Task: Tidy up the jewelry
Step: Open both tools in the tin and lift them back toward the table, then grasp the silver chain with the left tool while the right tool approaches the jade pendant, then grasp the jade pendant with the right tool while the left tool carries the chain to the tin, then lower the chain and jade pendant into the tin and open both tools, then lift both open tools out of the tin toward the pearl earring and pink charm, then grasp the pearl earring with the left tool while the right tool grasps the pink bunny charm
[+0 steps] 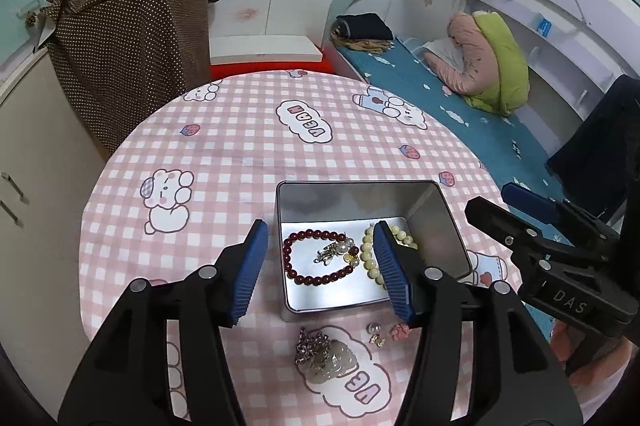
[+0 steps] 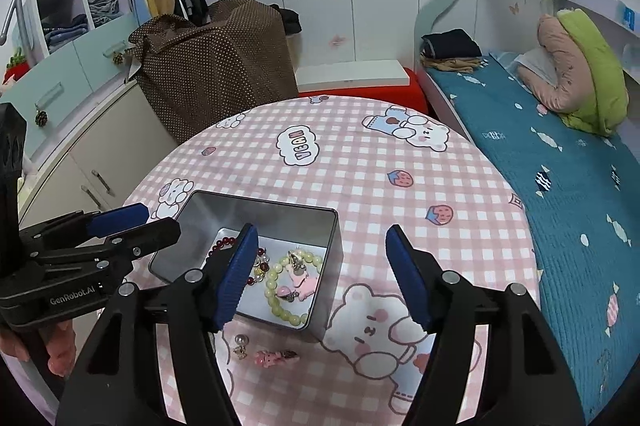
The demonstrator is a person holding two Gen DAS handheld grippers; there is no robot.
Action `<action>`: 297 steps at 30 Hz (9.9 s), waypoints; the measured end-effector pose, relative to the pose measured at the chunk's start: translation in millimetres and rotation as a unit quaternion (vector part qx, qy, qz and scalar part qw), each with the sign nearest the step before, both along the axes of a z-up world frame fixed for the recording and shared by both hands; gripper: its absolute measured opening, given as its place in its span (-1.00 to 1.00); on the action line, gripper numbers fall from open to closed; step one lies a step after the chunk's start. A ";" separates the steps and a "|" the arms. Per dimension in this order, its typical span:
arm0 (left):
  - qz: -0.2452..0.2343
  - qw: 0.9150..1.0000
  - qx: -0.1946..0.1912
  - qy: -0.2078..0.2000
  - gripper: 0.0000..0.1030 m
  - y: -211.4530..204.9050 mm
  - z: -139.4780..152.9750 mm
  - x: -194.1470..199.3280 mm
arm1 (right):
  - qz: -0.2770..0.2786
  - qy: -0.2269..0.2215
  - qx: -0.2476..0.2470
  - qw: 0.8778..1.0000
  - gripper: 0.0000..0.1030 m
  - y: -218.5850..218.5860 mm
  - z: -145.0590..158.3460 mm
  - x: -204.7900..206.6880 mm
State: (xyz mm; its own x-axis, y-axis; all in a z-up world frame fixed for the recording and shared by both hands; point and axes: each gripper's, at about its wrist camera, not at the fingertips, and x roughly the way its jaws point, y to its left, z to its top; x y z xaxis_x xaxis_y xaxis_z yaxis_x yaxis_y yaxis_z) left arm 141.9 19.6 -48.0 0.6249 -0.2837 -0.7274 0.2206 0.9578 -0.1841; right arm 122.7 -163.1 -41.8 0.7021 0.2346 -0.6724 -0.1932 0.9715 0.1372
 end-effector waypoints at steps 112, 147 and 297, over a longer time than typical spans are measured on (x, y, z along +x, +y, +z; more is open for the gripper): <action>0.113 0.993 0.028 0.029 -0.74 115.1 -59.3 -90.0 | 0.157 0.066 -0.095 0.981 -0.20 129.9 -94.4 -52.3; -0.005 1.000 0.030 -0.002 -0.74 3.2 -26.1 -56.9 | 0.043 -0.013 -0.030 0.999 -0.21 25.7 -21.3 -52.6; -0.040 0.998 0.046 0.034 -0.77 -50.6 -90.9 -41.7 | 0.010 0.064 -0.054 0.996 0.04 -13.8 -90.4 -52.1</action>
State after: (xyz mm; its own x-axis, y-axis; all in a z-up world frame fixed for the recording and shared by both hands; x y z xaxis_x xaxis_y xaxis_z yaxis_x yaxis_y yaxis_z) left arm 100.1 -31.0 -138.9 0.5513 -0.2611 -0.7924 0.2872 0.9511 -0.1136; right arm 70.6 -176.9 -132.2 0.6051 0.1696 -0.7779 -0.2010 0.9779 0.0568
